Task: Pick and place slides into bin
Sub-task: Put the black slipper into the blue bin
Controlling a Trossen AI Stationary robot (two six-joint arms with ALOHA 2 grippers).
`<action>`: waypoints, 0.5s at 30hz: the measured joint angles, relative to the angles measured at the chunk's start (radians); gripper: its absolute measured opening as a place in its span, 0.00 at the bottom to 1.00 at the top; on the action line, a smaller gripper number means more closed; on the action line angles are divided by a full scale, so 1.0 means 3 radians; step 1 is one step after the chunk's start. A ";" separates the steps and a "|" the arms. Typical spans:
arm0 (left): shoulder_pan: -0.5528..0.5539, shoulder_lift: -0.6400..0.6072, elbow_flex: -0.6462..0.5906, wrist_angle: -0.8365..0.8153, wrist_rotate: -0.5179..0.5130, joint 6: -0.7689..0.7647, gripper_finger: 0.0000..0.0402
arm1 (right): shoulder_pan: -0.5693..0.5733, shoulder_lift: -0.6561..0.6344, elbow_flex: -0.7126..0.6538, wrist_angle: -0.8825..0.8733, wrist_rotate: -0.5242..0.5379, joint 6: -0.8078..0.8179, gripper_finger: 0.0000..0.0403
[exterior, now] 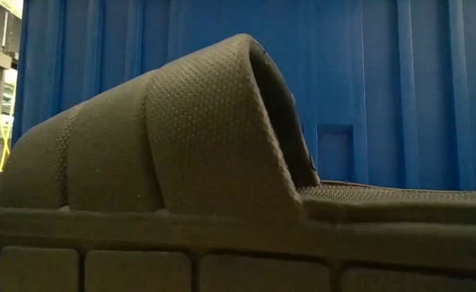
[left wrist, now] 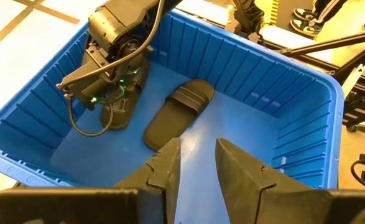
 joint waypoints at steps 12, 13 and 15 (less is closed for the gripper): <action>0.0000 0.0000 0.0000 -0.0105 0.0000 0.0056 0.22 | -0.0023 -0.0003 0.0001 0.0258 -0.0057 0.0435 0.00; 0.0000 0.0000 0.0000 -0.0122 0.0000 0.0058 0.22 | -0.0023 -0.0003 0.0001 0.0258 -0.0044 0.0441 0.00; 0.0000 0.0000 0.0000 -0.0151 0.0000 0.0061 0.22 | -0.0022 -0.0003 0.0001 0.0258 -0.0032 0.0401 0.02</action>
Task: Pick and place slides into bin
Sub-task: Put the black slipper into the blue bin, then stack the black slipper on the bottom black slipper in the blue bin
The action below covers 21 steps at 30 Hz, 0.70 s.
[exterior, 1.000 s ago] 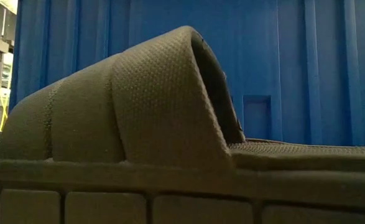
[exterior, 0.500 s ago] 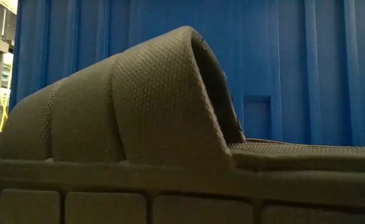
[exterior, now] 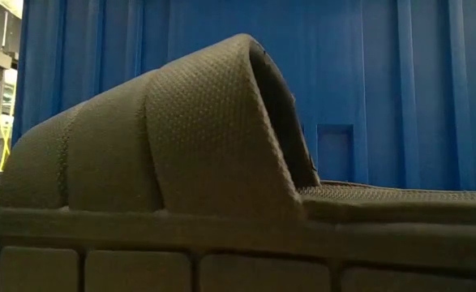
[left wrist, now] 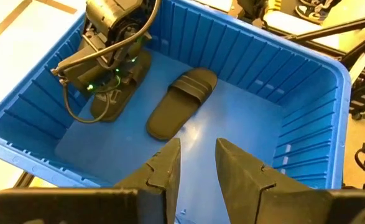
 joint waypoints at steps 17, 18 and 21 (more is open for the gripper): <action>0.0000 0.0000 0.0000 -0.0005 0.0000 0.0037 0.22 | 0.0054 -0.0320 0.0001 0.0212 0.0215 -0.0340 0.51; 0.0000 0.0000 0.0000 -0.0006 0.0000 0.0054 0.22 | 0.0075 -0.0356 0.0001 0.0227 0.0215 -0.0389 0.53; -0.0001 -0.0020 0.0000 -0.0009 0.0000 0.0075 0.22 | 0.0168 -0.0497 0.0001 0.0338 0.0242 -0.0598 0.56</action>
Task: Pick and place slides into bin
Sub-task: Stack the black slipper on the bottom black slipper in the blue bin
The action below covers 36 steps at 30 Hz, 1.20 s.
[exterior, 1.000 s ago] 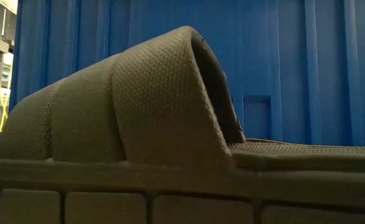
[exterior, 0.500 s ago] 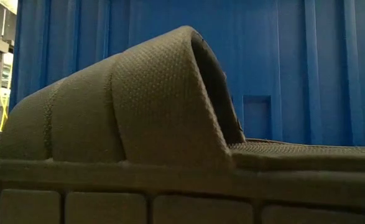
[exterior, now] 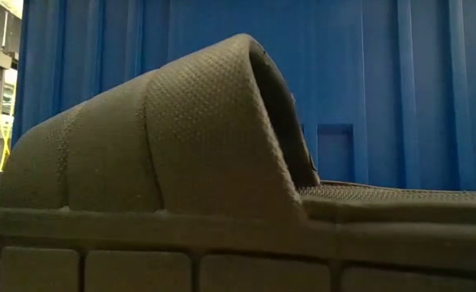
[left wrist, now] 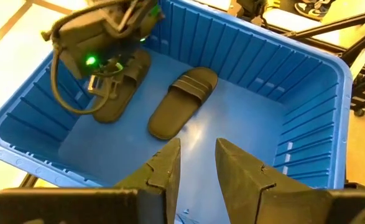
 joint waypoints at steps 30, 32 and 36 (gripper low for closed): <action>-0.0006 -0.0540 0.0003 -0.0073 -0.0088 -0.1313 0.22 | 0.1376 -0.2211 0.0004 0.0450 -0.1037 -0.2703 0.52; -0.0093 -0.0538 0.0003 -0.0073 -0.0109 -0.1530 0.22 | 0.1497 -0.2309 0.0004 0.0290 -0.1051 -0.2669 0.51; -0.0487 -0.0538 0.0003 -0.0072 -0.0310 -0.1882 0.22 | 0.1726 -0.2503 0.0003 -0.0030 -0.1015 -0.2504 0.49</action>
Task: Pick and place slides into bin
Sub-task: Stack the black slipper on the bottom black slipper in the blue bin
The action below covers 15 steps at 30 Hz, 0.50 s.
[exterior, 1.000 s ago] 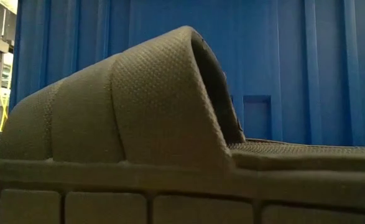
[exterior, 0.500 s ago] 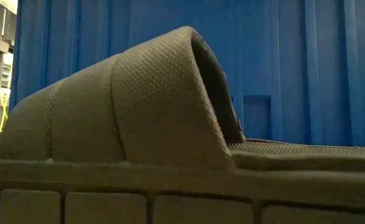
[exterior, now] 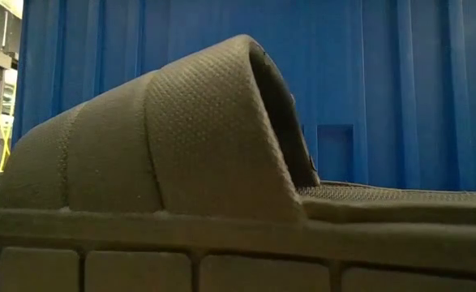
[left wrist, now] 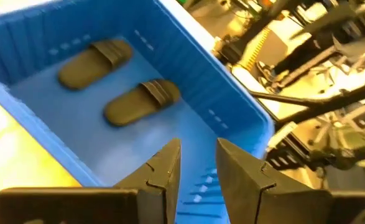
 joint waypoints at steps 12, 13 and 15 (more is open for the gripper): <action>-0.1105 0.0085 -0.0001 0.0001 -0.1238 -0.0945 0.22 | 0.0572 -0.0383 -0.0005 -0.0575 0.0525 0.0270 0.48; -0.1157 0.0108 -0.0003 0.0001 -0.1291 -0.0995 0.22 | 0.0603 -0.0406 -0.0005 -0.0615 0.0580 0.0322 0.48; -0.1249 0.0128 -0.0048 0.0004 -0.1331 -0.1067 0.22 | 0.0663 -0.0441 -0.0005 -0.0654 0.0671 0.0400 0.48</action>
